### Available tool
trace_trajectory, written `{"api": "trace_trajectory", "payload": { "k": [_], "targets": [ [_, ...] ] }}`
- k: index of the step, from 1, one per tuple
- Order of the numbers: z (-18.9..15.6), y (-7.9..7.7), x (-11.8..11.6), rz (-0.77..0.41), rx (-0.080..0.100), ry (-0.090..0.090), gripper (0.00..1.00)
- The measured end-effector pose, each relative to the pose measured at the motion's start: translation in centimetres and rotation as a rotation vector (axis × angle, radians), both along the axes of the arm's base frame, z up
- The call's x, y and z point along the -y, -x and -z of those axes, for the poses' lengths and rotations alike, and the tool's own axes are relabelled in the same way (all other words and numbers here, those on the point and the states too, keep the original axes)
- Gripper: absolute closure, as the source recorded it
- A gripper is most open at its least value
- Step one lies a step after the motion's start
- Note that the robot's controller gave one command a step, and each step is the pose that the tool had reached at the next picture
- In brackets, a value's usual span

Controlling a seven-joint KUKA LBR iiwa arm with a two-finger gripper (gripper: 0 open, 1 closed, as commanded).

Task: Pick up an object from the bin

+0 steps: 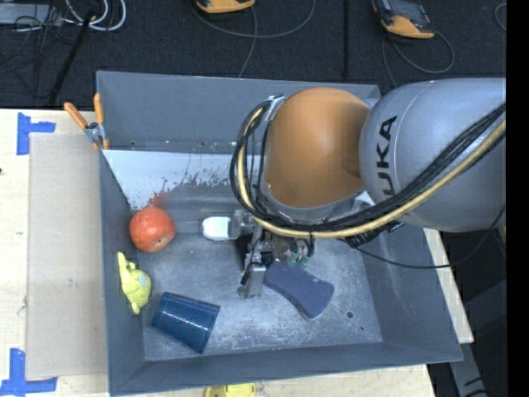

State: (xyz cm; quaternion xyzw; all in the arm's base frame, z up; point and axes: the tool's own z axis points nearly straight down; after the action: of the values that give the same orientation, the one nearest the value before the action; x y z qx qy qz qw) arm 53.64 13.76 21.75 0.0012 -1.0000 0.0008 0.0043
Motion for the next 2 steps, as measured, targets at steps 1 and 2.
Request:
{"api": "trace_trajectory", "payload": {
  "k": [1,2],
  "targets": [
    [-0.5,-0.2,0.1,0.004,0.008,-0.002,0.00],
    [6.0,1.0,-3.1,0.051,0.013,-0.003,0.00]
  ]
}}
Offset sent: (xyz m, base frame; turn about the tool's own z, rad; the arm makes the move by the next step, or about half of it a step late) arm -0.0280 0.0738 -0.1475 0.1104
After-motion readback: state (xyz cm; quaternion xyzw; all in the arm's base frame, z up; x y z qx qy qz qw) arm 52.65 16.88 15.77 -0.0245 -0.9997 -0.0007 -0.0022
